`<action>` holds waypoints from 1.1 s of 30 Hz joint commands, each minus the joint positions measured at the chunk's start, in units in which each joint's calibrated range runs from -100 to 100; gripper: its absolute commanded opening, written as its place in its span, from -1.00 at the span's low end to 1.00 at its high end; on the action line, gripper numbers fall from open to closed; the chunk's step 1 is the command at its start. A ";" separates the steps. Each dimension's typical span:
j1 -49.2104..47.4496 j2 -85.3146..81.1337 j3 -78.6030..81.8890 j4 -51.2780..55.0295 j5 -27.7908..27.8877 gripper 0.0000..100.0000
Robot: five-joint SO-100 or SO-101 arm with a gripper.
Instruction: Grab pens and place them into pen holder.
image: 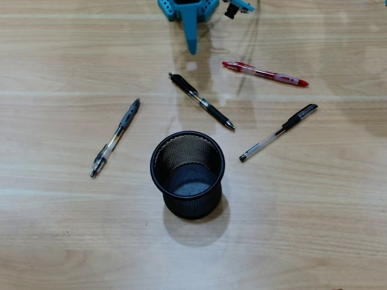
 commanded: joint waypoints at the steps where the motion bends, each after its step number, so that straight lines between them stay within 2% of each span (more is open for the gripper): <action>1: 1.79 2.45 -6.28 0.10 -0.34 -0.95; 4: 3.80 5.51 -10.44 0.01 -3.07 -0.96; 13: 9.38 25.21 -30.35 1.10 -22.96 -0.96; 17: 10.75 35.57 -43.83 11.49 -30.45 -0.95; 23: 14.59 49.07 -68.09 34.81 -35.00 -0.95; 28: 16.97 56.89 -79.85 36.45 -39.14 -0.95; 33: 18.43 63.34 -83.29 36.55 -44.17 -0.96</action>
